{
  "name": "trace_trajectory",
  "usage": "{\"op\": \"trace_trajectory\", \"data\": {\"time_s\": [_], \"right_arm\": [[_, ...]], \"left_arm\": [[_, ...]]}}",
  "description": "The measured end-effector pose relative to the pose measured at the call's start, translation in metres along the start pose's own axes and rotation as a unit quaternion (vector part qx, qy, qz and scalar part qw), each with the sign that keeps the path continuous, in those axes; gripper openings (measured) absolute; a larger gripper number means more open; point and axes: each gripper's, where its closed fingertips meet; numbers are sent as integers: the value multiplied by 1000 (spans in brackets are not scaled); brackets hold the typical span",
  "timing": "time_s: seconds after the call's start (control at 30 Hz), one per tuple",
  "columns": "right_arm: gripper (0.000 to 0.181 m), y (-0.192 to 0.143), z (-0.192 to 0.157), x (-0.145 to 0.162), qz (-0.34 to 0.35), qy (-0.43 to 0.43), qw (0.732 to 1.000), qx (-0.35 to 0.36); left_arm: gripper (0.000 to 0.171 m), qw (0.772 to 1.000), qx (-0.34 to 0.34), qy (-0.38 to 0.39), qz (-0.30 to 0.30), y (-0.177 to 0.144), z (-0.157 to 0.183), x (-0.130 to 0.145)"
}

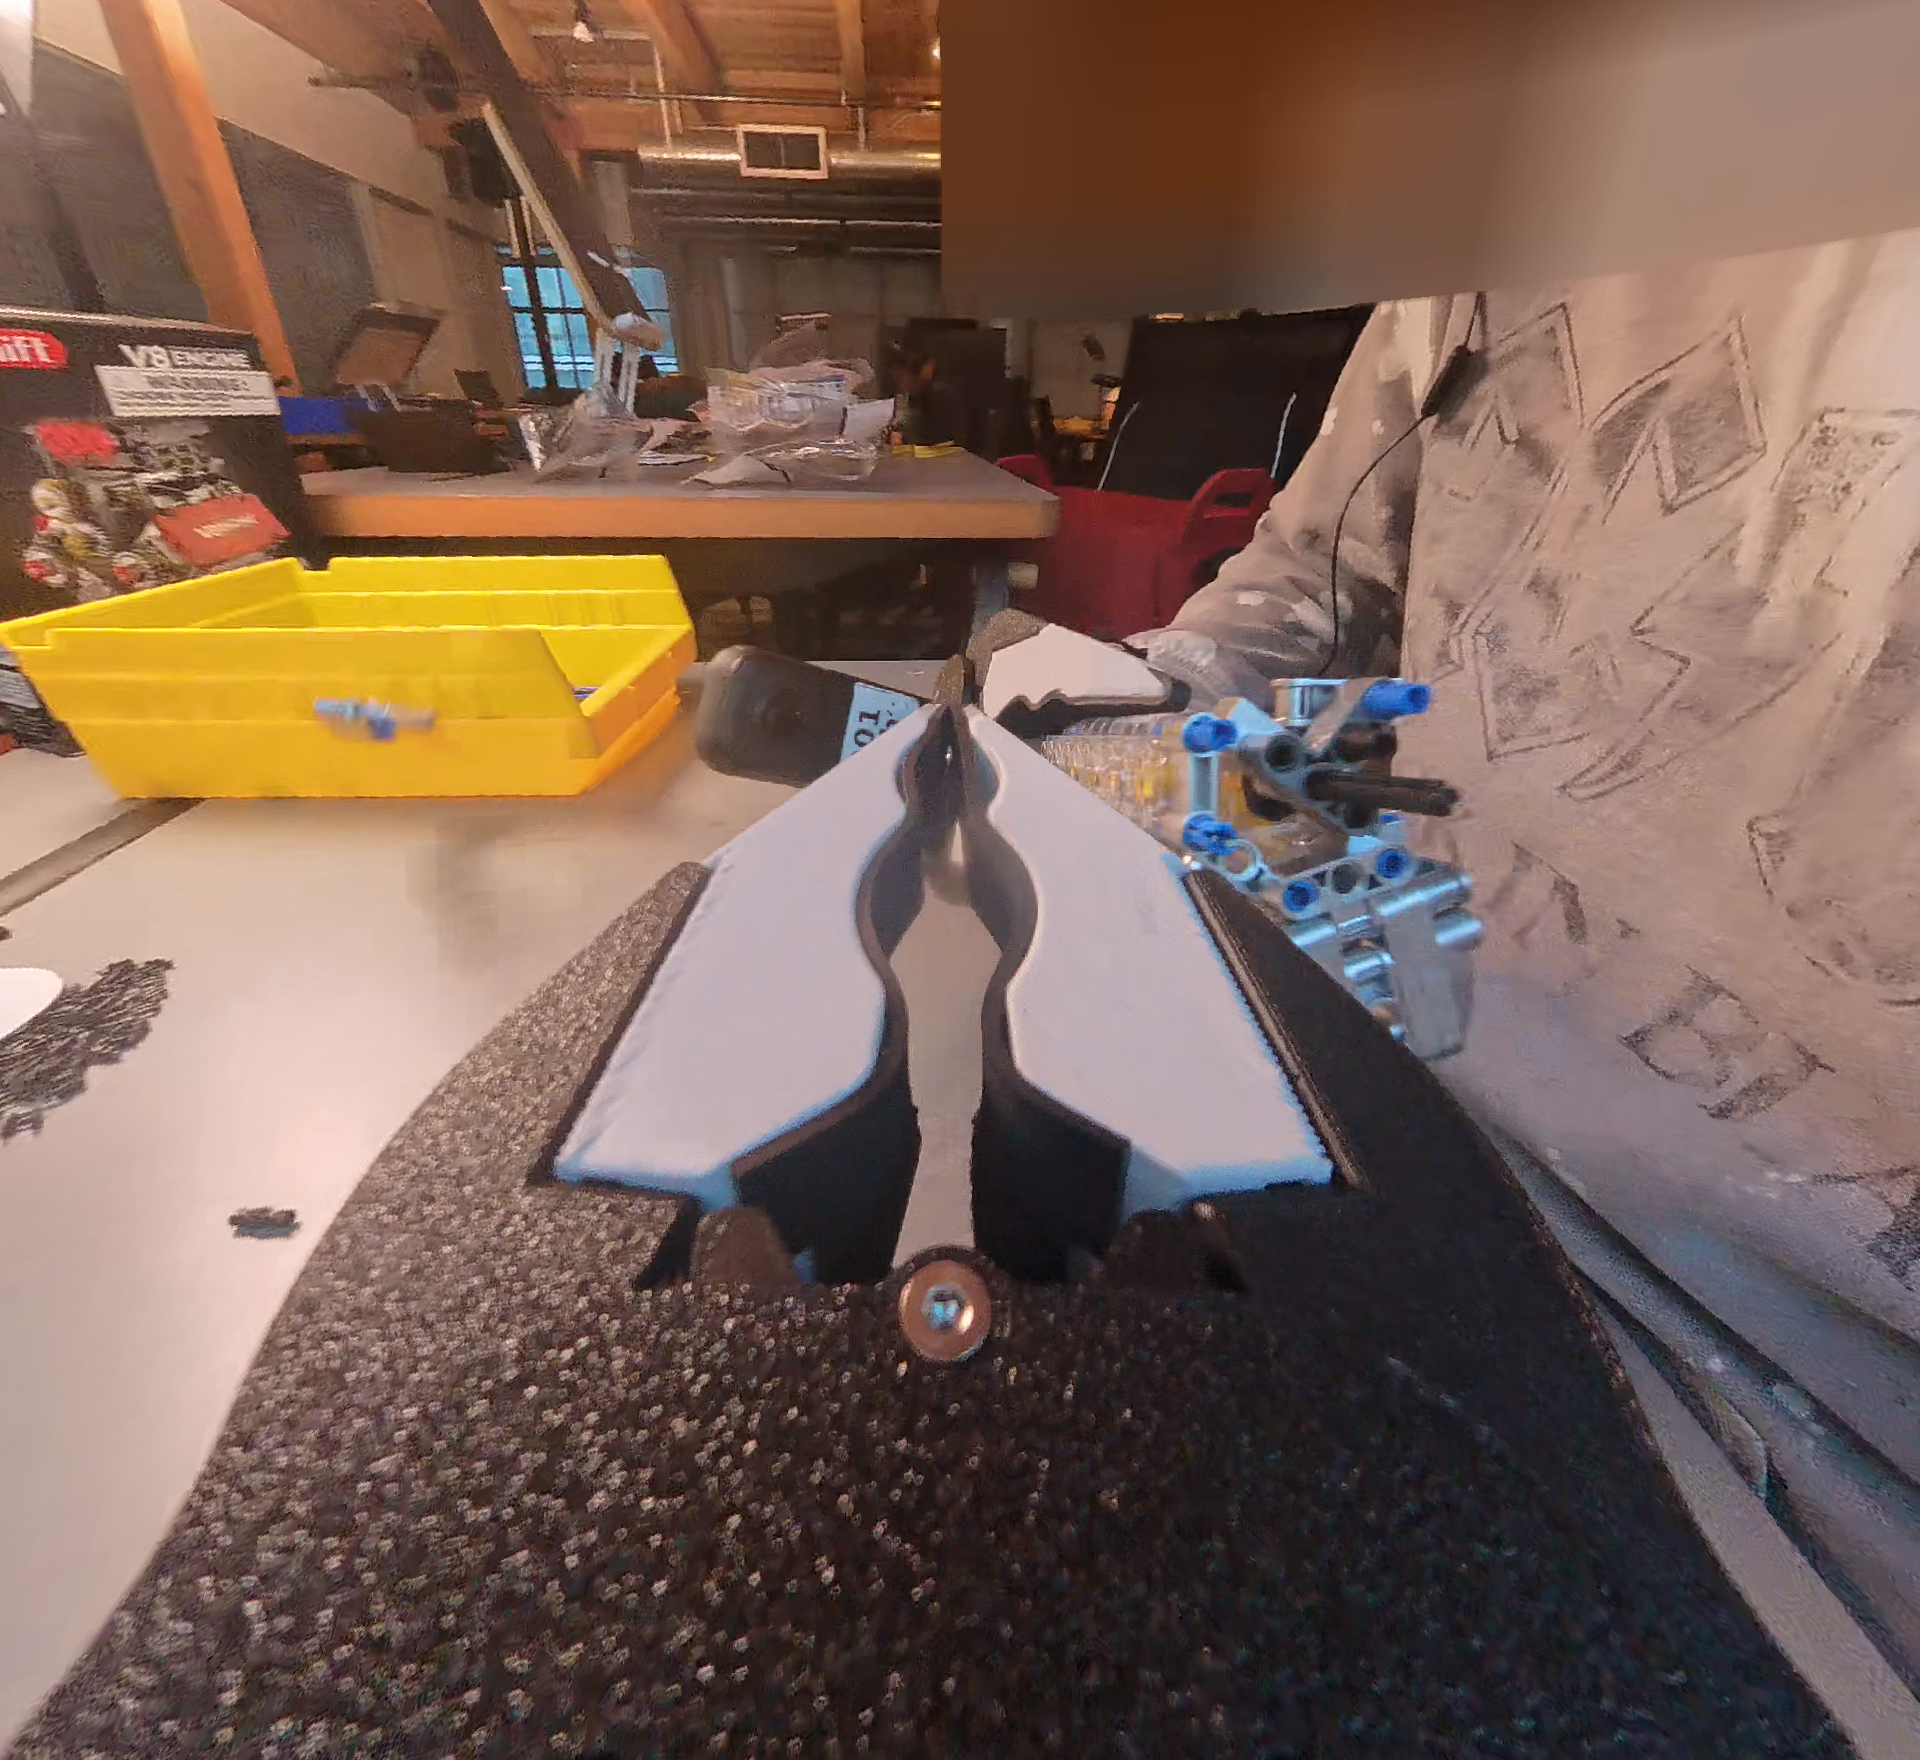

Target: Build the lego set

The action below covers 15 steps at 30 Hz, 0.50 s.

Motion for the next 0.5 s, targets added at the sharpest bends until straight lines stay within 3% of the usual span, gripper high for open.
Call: {"op": "trace_trajectory", "data": {"time_s": [0.03, 0.5], "right_arm": [[26, -3, 1, 0, 3, -1, 1000, 5], [26, -24, 5, -23, 45, -34, 997, 53]], "left_arm": [[0, 1000, -8, 0, -4, -3, -2, 3], [0, 998, -68, -17, -9, -14, -24, 10]]}}
Point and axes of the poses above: each gripper's, where its closed fingertips meet, y out along the fingers, x out of its underside, z = x × y across the jaws, and after that the axes turned 3 degrees about x, right-handed
